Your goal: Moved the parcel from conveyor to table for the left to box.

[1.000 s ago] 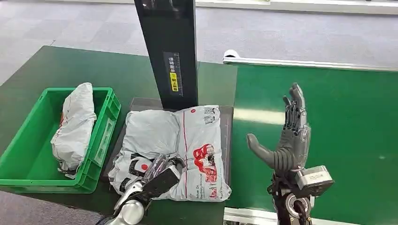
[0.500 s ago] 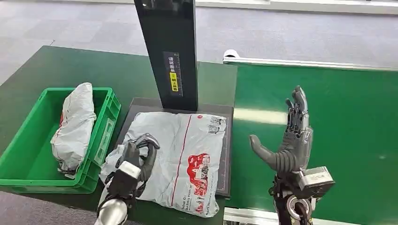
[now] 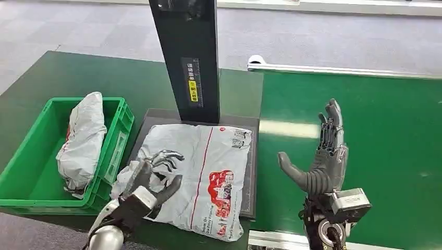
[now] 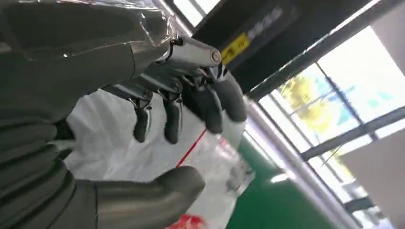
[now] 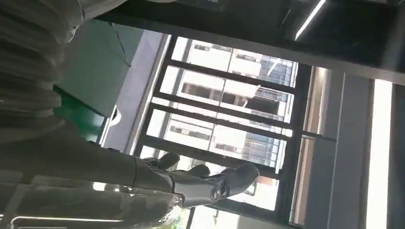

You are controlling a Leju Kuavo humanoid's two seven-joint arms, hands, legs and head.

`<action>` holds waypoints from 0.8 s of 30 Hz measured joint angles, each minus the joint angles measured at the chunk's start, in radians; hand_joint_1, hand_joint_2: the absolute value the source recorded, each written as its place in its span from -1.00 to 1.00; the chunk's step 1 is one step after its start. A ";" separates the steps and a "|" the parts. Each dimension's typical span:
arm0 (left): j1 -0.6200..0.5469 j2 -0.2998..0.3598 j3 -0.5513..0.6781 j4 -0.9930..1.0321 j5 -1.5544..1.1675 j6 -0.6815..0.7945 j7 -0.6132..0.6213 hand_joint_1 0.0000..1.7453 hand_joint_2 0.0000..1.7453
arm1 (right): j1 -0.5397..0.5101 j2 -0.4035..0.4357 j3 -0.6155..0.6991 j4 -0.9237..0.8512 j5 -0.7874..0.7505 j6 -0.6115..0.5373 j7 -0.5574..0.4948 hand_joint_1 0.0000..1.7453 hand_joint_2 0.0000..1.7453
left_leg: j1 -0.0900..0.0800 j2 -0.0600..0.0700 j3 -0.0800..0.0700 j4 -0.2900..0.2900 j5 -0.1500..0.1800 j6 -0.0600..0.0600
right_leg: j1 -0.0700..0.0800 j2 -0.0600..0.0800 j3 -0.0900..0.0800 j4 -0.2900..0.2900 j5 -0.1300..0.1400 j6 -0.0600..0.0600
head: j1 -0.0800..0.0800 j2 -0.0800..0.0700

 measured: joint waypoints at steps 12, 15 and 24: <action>-0.031 0.008 -0.070 0.190 -0.102 -0.070 0.048 -1.00 1.00 | -0.002 0.000 -0.003 0.010 0.003 0.012 0.015 -1.00 1.00 | 0.000 0.000 0.000 0.000 0.000 0.000 | 0.000 0.000 0.000 0.000 0.000 0.000 | 0.000 0.000; -0.041 0.011 -0.079 0.226 -0.118 -0.072 0.056 -1.00 1.00 | -0.002 0.003 -0.004 0.012 0.004 0.012 0.016 -1.00 1.00 | 0.000 -0.001 0.000 0.000 0.000 0.000 | 0.000 0.000 0.000 0.000 0.000 0.000 | 0.000 0.000; -0.072 0.015 -0.114 0.314 -0.219 -0.053 0.104 -0.14 1.00 | 0.000 0.009 -0.010 0.012 0.006 0.012 0.016 -1.00 1.00 | 0.000 -0.001 0.000 0.000 0.000 0.000 | 0.000 0.000 0.000 0.000 0.000 0.000 | 0.000 0.000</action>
